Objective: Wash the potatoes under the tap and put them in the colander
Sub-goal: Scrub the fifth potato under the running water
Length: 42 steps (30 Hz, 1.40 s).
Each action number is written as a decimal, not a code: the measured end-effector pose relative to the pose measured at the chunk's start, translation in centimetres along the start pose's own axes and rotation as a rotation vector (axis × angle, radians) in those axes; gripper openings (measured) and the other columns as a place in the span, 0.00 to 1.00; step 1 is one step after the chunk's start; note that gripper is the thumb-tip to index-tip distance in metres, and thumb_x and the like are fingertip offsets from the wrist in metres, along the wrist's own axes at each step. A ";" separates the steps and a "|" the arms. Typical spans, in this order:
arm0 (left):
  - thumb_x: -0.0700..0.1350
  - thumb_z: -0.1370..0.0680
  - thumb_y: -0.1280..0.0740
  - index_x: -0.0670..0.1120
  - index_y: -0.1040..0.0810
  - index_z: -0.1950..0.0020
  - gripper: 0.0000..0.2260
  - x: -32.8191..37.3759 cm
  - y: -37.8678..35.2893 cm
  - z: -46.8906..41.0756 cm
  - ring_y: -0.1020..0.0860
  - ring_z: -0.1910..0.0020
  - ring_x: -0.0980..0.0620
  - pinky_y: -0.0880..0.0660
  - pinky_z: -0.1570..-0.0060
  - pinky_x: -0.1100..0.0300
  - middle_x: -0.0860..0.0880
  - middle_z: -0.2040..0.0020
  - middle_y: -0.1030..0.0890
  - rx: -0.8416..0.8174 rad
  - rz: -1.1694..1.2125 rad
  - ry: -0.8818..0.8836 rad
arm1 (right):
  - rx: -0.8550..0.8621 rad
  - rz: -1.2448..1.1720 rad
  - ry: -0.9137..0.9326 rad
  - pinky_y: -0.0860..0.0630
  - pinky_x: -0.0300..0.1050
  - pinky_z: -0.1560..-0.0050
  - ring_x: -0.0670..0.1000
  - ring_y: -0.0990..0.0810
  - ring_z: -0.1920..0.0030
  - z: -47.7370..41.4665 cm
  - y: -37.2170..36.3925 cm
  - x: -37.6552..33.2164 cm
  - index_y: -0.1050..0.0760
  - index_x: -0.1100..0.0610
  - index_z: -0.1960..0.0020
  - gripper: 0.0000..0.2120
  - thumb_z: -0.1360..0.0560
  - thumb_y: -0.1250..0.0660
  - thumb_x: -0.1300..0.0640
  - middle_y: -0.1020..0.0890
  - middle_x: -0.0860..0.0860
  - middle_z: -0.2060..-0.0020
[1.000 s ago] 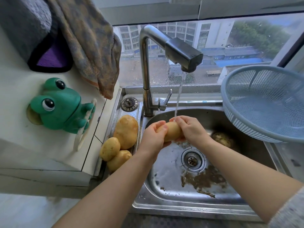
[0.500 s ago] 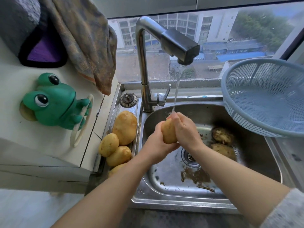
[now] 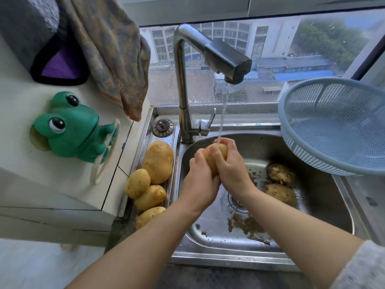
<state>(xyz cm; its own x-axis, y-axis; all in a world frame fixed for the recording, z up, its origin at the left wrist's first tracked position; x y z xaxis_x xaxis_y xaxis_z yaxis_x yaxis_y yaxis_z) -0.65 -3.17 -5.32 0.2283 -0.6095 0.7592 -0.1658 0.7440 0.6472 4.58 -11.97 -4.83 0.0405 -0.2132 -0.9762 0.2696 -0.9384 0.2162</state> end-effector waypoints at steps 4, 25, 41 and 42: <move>0.52 0.22 0.33 0.44 0.48 0.24 0.34 0.5 0.3 0.5 0.27 0.37 0.46 0.27 0.41 0.55 0.45 0.31 0.33 -0.042 -0.092 -0.015 | 0.061 -0.144 -0.140 0.26 0.41 0.57 0.49 0.25 0.57 -1.6 0.1 -0.1 0.25 0.55 0.54 0.12 0.17 0.46 0.55 0.23 0.50 0.60; 0.50 0.16 0.45 0.52 0.38 0.29 0.15 1.2 0.1 -0.3 0.23 0.43 0.47 0.18 0.55 0.54 0.45 0.38 0.28 -0.251 0.691 0.250 | -0.199 -0.435 -0.433 0.22 0.57 0.42 0.59 0.24 0.40 -0.9 1.3 0.2 0.26 0.48 0.46 0.09 0.20 0.41 0.60 0.26 0.59 0.38; 0.50 0.17 0.42 0.53 0.41 0.26 0.20 0.2 2.1 -0.6 0.23 0.41 0.46 0.19 0.58 0.57 0.46 0.34 0.31 -0.221 0.680 0.221 | -0.275 -0.552 -0.497 0.20 0.51 0.54 0.58 0.23 0.46 -1.2 0.6 -1.7 0.25 0.55 0.40 0.14 0.22 0.39 0.66 0.24 0.59 0.43; 0.50 0.17 0.42 0.53 0.39 0.28 0.18 0.2 2.2 -0.6 0.23 0.41 0.45 0.20 0.59 0.57 0.45 0.34 0.30 -0.221 0.727 0.250 | -0.305 -0.547 -0.483 0.21 0.54 0.50 0.58 0.24 0.45 -1.2 0.6 -1.8 0.26 0.55 0.39 0.15 0.22 0.40 0.66 0.24 0.59 0.43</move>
<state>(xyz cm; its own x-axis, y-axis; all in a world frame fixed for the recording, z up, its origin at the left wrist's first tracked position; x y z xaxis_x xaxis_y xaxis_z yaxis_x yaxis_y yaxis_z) -0.37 -1.50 -3.78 0.3487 0.1089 0.9309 -0.1674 0.9845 -0.0525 5.79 -11.88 -2.94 -0.5773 0.0967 -0.8108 0.3856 -0.8430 -0.3751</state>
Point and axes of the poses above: each hand's wrist, its own z-axis away from the middle knuckle, its own y-axis out of the back of the hand, x = y × z, the point moved 3 cm from there along -z, towards the middle knuckle
